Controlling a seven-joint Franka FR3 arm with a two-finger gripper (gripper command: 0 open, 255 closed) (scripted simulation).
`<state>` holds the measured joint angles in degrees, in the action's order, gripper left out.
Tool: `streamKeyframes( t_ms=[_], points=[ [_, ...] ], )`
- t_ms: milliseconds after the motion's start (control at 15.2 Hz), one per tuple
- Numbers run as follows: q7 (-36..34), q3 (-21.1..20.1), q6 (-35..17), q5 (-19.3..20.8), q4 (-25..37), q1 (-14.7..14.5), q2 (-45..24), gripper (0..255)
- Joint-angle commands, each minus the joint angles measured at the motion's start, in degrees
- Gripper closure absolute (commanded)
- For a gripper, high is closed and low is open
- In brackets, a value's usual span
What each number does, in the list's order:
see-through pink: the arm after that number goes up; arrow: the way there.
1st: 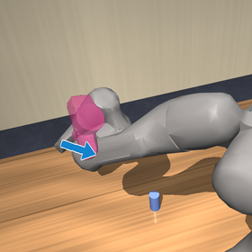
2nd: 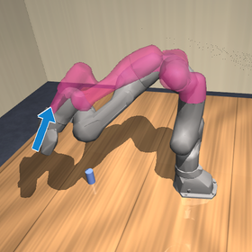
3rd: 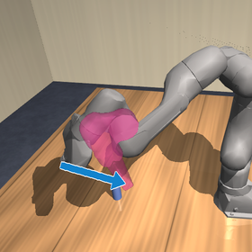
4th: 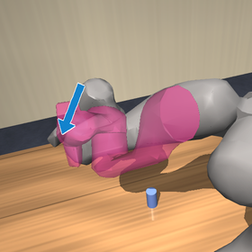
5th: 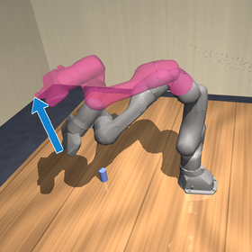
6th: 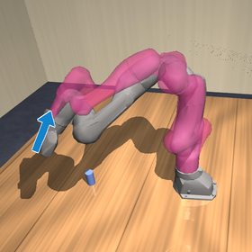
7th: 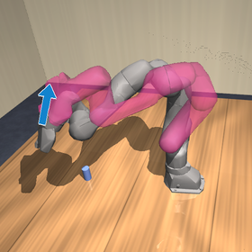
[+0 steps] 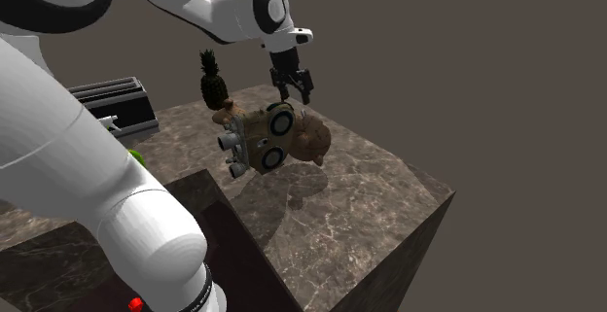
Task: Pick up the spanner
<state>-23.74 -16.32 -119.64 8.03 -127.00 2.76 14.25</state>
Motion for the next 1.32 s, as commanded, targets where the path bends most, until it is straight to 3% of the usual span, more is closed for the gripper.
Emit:
streamKeyframes(
  t_ms=[0,528,1122,1188,1254],
  points=[
    [-3.0,-1.3,-2.4,2.1,2.4,0.3,-4.4,0],
    [-14.1,-3.4,-6.8,12.5,15.3,-0.6,-21.6,0],
    [-16.6,-2.8,-11.6,14.9,12.5,-0.9,-24.0,0],
    [-16.7,-2.9,-11.6,15.0,12.5,-1.0,-24.0,255],
    [-16.7,-2.9,-11.6,15.0,12.5,-0.9,-24.1,255]
  ],
)
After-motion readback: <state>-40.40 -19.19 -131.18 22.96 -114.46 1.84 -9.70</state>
